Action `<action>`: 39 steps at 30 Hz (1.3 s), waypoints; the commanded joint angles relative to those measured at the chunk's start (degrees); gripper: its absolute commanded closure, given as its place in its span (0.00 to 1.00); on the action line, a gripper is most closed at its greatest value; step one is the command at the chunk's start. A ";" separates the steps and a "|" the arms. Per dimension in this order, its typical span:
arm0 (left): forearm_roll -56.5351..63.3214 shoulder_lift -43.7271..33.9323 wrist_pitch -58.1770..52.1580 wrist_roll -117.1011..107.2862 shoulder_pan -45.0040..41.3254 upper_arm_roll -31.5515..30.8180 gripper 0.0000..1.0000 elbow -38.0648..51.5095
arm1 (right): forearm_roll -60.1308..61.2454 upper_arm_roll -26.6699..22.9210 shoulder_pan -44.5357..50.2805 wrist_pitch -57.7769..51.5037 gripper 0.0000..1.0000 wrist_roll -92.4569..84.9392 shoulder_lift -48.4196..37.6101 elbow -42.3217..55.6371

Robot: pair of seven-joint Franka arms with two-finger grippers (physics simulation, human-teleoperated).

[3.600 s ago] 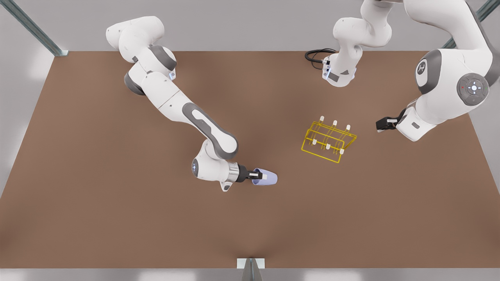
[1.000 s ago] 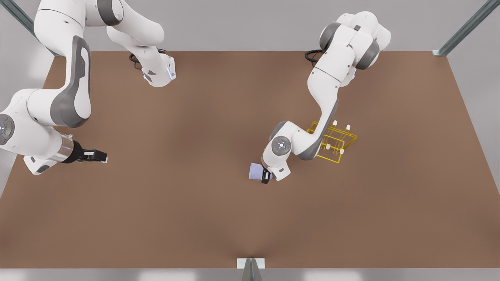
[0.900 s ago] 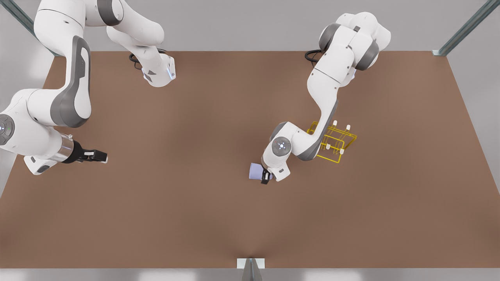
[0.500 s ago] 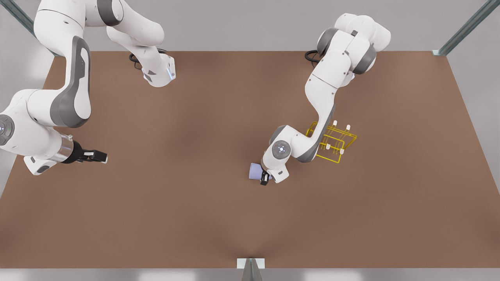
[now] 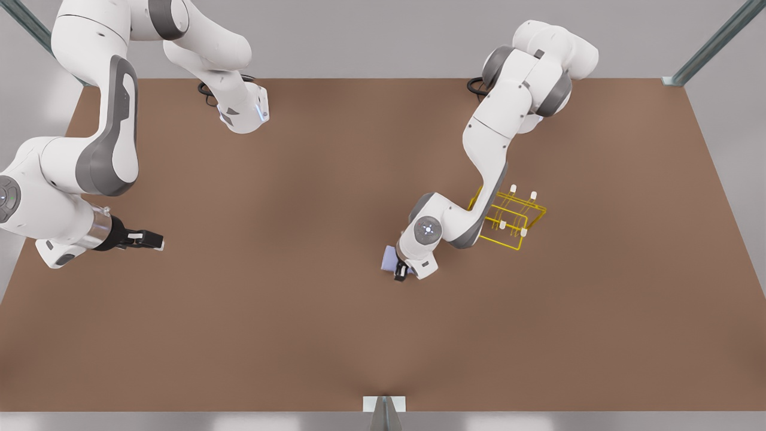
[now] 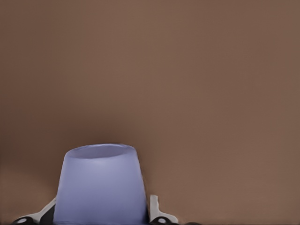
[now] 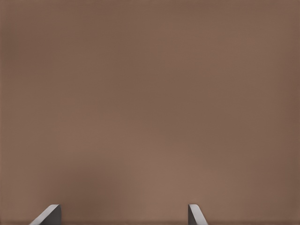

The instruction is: Place the cup on the cup holder

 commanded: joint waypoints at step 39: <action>39.08 7.63 -46.03 -12.71 -50.34 64.63 0.19 -17.60 | -0.04 -0.09 0.01 2.02 0.00 -0.17 0.37 0.03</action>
